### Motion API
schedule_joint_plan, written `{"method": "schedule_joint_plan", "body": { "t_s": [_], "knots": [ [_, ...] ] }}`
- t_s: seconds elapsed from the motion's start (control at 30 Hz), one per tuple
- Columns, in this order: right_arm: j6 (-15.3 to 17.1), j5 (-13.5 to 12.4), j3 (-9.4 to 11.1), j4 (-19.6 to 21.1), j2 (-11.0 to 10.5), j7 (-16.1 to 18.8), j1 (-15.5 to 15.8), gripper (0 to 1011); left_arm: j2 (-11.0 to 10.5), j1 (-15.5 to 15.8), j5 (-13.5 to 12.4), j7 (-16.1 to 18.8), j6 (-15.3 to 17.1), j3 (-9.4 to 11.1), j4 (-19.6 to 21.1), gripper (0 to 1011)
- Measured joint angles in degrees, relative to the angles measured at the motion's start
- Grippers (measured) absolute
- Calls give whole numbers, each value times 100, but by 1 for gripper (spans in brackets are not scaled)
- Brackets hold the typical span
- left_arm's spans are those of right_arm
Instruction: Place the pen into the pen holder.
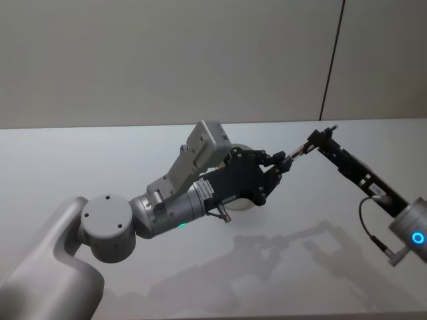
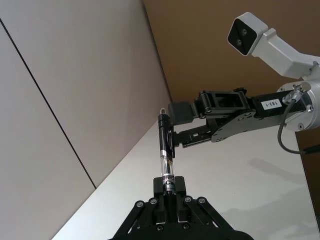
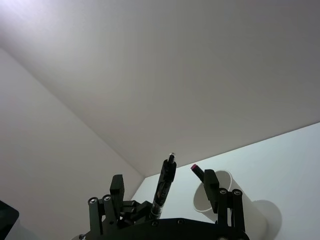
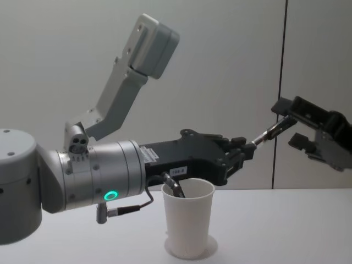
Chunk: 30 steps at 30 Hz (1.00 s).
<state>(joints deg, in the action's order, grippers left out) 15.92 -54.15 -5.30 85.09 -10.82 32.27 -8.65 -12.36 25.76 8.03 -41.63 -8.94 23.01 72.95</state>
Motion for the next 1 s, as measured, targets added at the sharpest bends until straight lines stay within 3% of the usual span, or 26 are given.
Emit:
{"method": "schedule_joint_plan", "body": {
  "t_s": [0.27,0.4,0.53,1.0],
  "knots": [
    [-148,108,-108,-123,53,72,-75,1002,0,0,0,0,0,0,0,137],
    [-205,144,-147,-174,71,89,-105,946,0,0,0,0,0,0,0,137],
    [-251,153,-178,-220,86,96,-131,862,0,0,0,0,0,0,0,137],
    [-354,-43,-219,-332,103,78,-215,403,0,0,0,0,0,0,0,137]
  ]
}}
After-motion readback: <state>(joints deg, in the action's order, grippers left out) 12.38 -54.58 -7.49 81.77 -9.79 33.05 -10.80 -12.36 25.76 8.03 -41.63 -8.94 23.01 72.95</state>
